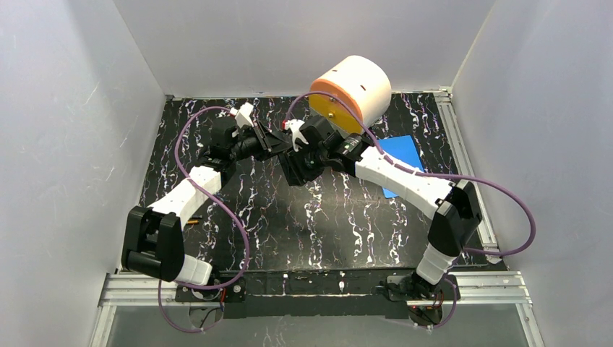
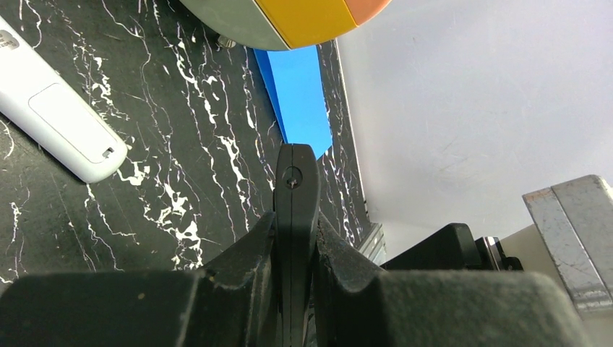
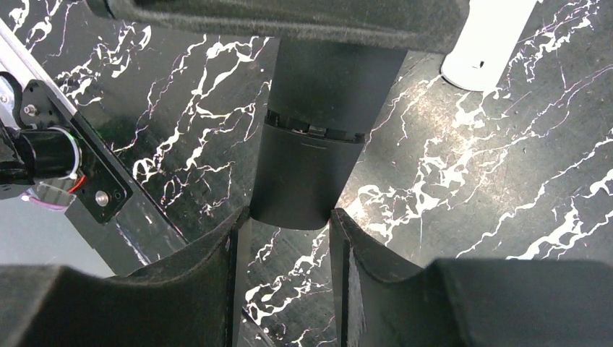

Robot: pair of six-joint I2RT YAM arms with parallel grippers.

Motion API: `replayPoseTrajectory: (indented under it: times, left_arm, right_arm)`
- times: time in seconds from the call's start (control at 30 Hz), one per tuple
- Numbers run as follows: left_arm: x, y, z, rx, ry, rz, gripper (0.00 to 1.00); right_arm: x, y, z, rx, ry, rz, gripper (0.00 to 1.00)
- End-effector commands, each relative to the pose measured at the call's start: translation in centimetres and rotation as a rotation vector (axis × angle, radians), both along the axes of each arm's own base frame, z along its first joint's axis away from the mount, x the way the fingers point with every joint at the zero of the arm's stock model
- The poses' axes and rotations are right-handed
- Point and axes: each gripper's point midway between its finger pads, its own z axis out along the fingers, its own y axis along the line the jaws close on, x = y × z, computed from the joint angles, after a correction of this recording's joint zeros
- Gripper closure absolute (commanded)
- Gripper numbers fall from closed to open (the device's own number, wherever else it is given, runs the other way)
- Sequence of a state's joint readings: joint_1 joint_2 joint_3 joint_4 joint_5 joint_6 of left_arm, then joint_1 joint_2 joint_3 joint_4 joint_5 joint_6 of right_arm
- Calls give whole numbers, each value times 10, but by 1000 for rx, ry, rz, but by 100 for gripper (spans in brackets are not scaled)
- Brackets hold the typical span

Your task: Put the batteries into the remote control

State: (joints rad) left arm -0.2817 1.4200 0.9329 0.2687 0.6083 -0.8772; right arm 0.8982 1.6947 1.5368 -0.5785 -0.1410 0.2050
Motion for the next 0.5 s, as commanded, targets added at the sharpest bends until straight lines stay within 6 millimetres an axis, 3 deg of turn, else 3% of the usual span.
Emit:
replayPoseTrajectory:
  times: [0.0,0.47]
  left_arm:
    - [-16,-19,39,-59,-86,-104,100]
    - [-25,-22,36,-93,-23,-116,100]
  right_arm:
    - [0,20,17,52,-10,30,58]
    - [15,26,22,55,-21,-38,56]
